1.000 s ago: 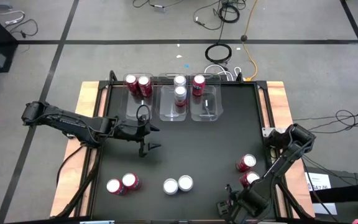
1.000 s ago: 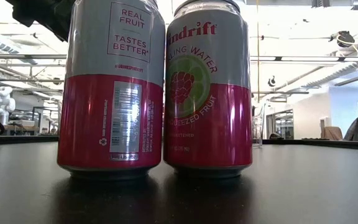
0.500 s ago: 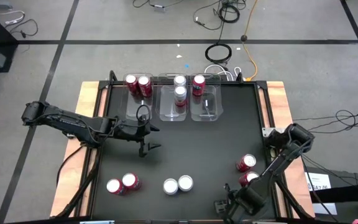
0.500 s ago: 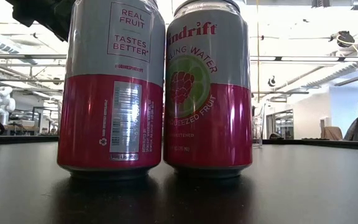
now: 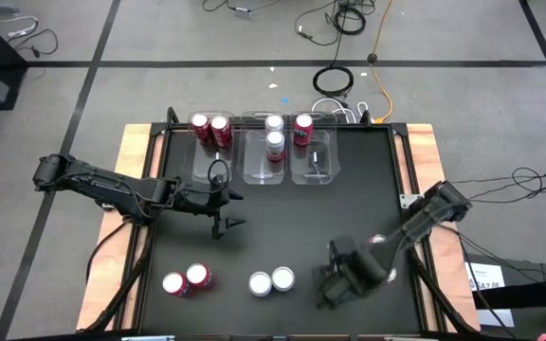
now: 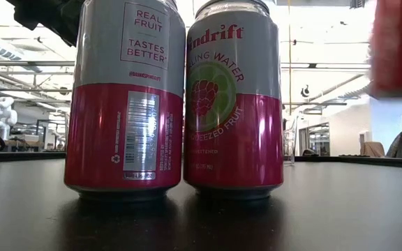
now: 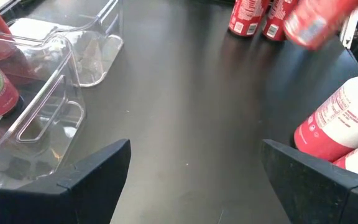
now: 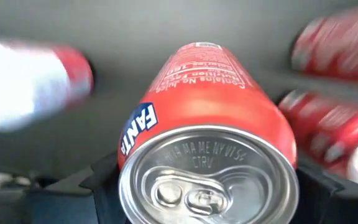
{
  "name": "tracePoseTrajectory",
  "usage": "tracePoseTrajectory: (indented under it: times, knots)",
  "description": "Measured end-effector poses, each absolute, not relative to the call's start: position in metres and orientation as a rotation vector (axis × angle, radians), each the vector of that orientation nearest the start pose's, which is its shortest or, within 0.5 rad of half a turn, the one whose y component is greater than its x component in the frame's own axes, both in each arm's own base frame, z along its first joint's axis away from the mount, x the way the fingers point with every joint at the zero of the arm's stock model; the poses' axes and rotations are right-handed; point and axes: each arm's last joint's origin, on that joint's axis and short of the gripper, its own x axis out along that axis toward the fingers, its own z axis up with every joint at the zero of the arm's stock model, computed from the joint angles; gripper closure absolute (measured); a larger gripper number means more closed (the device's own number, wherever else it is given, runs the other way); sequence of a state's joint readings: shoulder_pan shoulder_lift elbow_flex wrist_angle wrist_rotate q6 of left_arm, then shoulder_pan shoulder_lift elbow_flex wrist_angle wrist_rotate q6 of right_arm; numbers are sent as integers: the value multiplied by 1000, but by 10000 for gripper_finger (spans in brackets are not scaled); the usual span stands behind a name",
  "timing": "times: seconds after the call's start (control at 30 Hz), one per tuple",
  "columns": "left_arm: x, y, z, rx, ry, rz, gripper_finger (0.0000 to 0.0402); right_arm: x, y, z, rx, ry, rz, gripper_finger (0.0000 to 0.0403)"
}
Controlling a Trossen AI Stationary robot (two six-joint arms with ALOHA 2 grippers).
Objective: Sort soda cans
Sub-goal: Put the right orange soda can into the right transparent bin
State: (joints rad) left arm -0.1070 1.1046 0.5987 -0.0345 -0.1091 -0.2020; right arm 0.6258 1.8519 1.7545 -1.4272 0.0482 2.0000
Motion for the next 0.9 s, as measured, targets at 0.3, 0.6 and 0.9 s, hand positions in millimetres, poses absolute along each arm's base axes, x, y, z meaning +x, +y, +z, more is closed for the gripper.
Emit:
tracePoseTrajectory:
  times: [0.3,0.6,0.9]
  knots:
    - [227,-21,224,-139,534,56,34,310,101,349,927,1094,-989,111]
    - [227,-21,224,-139,534,56,34,303,-14,372,800,1064,-999,110]
    - [227,-21,224,-139,533,56,34,285,-127,366,724,1159,-1008,110]
